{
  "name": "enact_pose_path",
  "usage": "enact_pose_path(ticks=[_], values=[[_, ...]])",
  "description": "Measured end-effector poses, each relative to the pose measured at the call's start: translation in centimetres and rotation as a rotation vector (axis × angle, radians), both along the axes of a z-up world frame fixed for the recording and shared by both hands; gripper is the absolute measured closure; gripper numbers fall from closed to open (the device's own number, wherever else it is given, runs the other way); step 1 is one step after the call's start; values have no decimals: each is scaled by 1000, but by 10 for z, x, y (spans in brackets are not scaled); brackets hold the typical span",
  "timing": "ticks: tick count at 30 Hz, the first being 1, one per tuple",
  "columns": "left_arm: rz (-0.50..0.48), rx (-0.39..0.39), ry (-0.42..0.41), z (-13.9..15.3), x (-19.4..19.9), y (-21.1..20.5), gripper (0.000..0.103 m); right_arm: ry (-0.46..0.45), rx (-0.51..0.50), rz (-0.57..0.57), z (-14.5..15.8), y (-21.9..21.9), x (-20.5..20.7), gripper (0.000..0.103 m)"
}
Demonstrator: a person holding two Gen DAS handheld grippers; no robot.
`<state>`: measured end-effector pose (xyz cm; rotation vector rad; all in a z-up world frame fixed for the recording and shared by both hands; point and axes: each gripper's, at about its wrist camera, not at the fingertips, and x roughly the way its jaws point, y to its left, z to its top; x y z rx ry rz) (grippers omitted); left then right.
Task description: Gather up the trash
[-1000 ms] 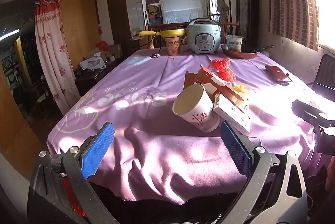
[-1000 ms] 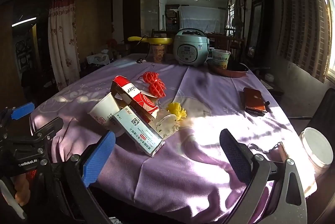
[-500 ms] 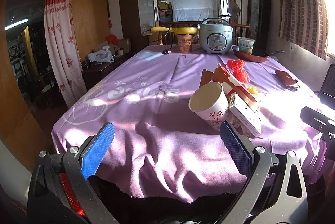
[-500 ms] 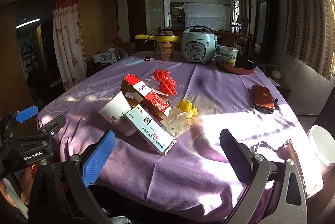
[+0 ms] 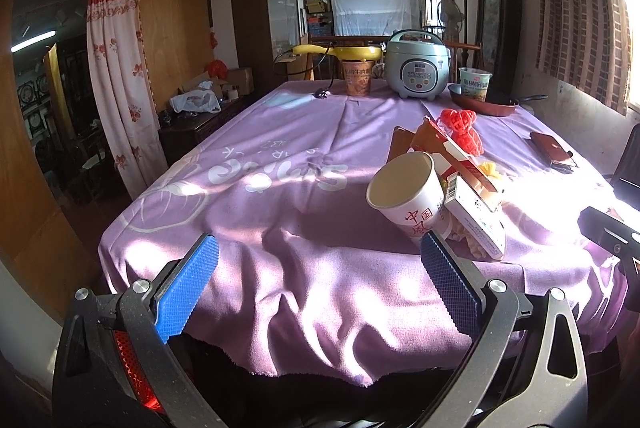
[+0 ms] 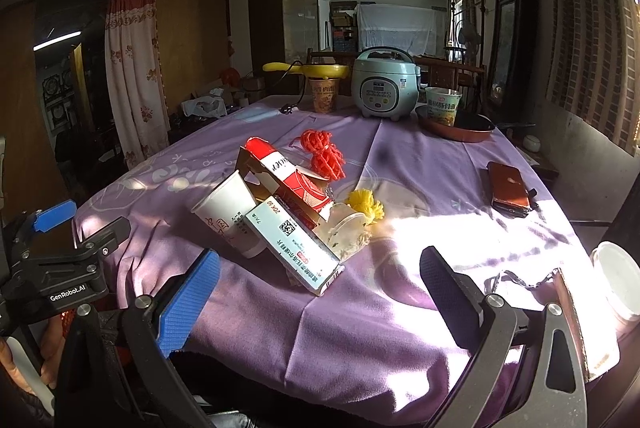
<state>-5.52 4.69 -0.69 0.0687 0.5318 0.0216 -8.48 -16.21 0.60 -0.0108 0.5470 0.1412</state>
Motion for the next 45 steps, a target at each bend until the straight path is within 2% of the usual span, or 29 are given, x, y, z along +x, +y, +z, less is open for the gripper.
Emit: enact_pose_path(ticks=[45], values=[[6,-3,10,-3,-2,4,7,11,12,2,-4,2,-1,5]])
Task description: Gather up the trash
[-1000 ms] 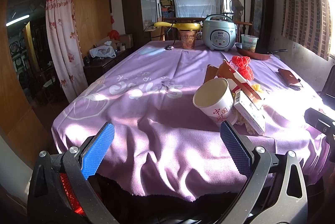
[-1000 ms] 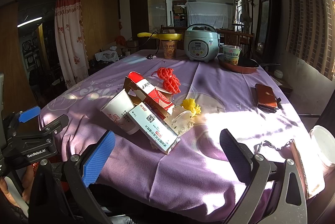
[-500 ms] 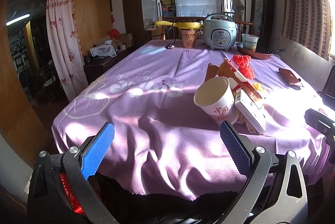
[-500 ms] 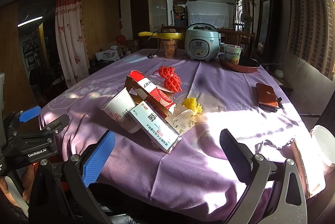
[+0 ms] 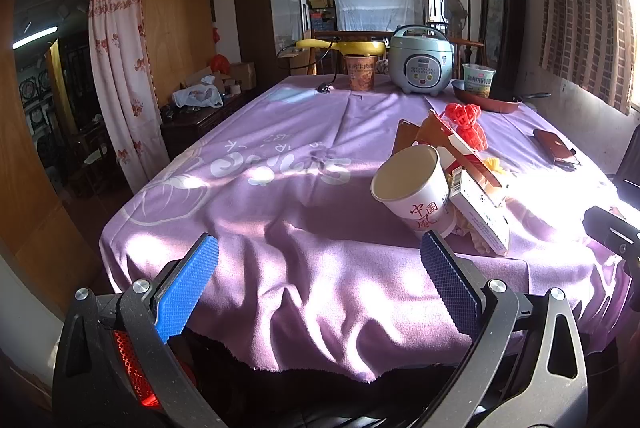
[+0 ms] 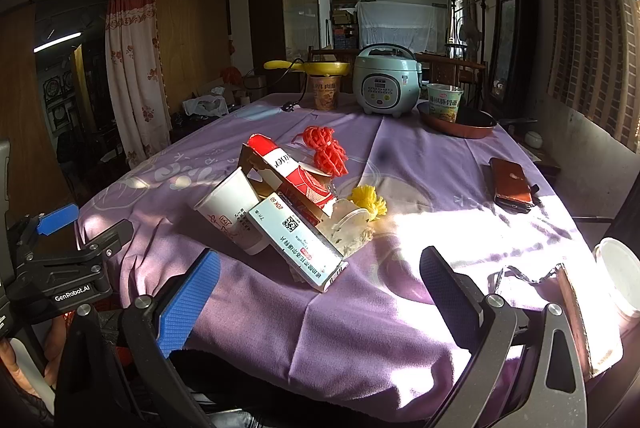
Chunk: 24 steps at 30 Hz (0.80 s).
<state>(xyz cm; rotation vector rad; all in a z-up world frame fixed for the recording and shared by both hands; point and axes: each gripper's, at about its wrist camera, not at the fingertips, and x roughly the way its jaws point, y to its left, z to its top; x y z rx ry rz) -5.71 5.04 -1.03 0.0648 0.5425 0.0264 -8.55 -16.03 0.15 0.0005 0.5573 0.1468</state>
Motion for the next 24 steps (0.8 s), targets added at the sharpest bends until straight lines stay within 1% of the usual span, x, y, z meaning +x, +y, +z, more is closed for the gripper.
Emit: enact_pose_path(ticks=[12,16,21,24], values=[[1,2,4,-2,-1,1,7,3,1,3,0,1,1,5],[5,4,14,-6,0,6,7,17,11,10,-2,2,4,5],[8,-52,73,-12,13,20,7,33,32,-8,-6,-8,11,5],[-14,-87,124,-19,24,23,7,49,43,-40,-10,-22,18,5]])
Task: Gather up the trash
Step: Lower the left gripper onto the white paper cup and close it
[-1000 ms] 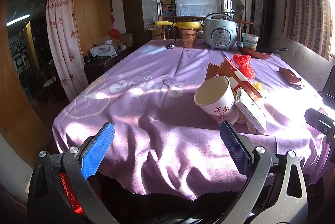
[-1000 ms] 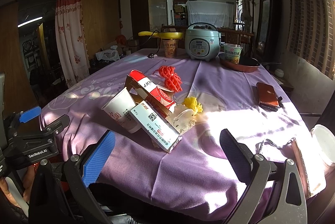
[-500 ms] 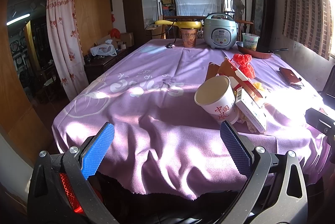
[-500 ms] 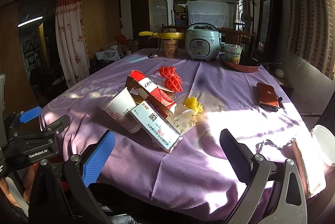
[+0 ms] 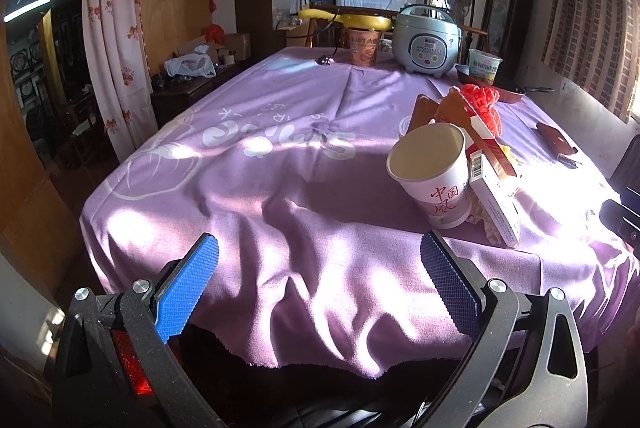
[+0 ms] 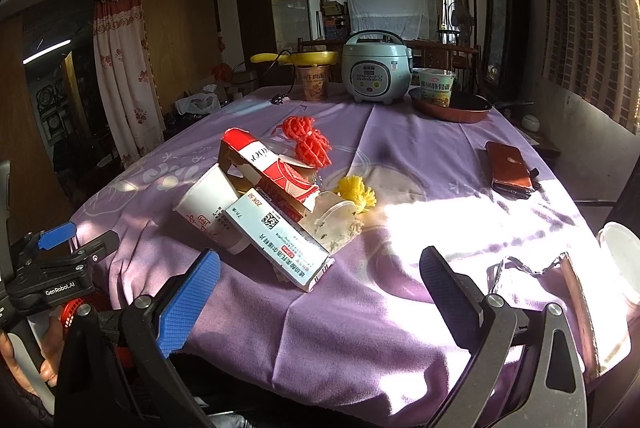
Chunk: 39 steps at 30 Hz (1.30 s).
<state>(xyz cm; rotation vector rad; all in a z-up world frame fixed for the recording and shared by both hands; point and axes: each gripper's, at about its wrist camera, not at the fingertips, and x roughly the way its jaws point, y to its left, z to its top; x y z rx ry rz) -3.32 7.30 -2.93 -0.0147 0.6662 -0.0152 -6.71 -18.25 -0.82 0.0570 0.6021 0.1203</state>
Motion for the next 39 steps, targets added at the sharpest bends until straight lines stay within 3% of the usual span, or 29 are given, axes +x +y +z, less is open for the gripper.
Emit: enact_pose_path(ticks=[6,11,16,21,26,28,35,37,39], values=[[-97,-32,87,-8,32,-21,7,32,68,-47,-10,-30,16,5],[-194,-51,96,-1,63,-54,7,67,123,-59,-21,-46,26,5],[-198,-81,131,-5,100,-68,7,88,148,-49,-28,-50,32,5],[-174,-179,137,-8,115,-59,7,91,155,-21,-33,-44,38,5],[-166,-234,114,-2,111,-41,52,126,165,46,-45,-25,49,5],[-154,-253,124,-1,109,-32,59,134,162,90,-49,-13,54,5],[-102,-241,130,2,101,1,59,125,26,189,-58,34,74,5],[-105,-245,138,-3,100,3,55,141,1,198,-63,42,83,5],[-123,-260,150,-7,99,2,44,163,-14,205,-68,47,92,5]])
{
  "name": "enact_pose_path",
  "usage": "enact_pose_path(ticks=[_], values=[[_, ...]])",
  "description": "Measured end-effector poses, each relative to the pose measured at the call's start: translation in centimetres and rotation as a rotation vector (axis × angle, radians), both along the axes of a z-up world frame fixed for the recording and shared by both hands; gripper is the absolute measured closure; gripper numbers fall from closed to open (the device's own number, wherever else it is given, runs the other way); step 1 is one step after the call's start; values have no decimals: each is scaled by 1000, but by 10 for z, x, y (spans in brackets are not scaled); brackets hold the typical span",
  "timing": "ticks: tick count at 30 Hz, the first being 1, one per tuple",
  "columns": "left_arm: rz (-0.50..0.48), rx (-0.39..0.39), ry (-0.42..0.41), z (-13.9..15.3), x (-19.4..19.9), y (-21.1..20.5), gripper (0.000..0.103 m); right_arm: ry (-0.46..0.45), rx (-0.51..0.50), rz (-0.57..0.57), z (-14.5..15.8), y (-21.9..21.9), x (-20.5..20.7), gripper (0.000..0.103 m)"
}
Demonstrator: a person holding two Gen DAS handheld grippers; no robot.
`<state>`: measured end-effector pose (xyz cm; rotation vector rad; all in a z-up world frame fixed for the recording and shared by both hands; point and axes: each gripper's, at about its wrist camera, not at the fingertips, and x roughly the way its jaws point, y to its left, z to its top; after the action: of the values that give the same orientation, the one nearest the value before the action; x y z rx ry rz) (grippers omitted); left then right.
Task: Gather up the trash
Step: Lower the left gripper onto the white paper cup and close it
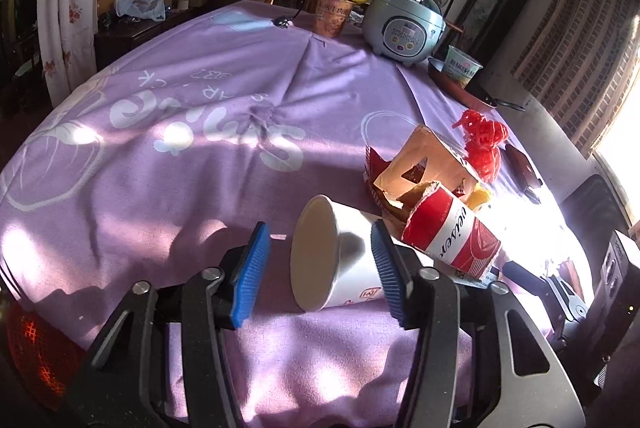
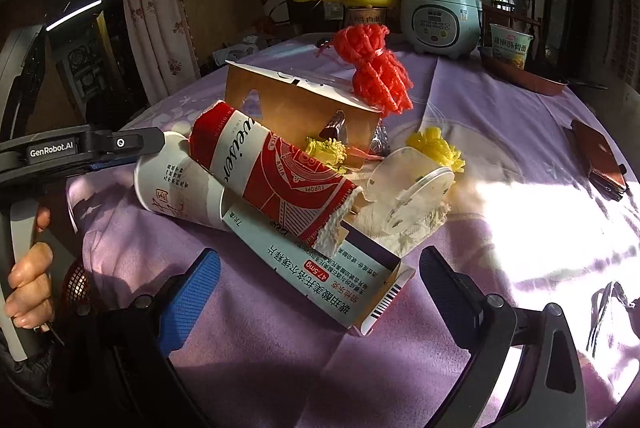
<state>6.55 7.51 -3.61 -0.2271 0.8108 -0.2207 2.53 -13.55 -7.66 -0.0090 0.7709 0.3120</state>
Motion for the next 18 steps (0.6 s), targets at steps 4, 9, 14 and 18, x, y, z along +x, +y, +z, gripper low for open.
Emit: enact_pose_path(ticks=[4,9,14,18], values=[[-24,8,-12,-4,-3,-6,25,27,-42,-1,-7,4,14,13],[-56,6,1,-10,-2,-16,19,6,-23,-5,1,-9,14,66],[-99,91,-18,-17,-9,-45,13,26,76,-16,13,-39,6,73],[-104,243,-52,-25,-5,-74,8,24,103,-15,11,-48,-3,35]])
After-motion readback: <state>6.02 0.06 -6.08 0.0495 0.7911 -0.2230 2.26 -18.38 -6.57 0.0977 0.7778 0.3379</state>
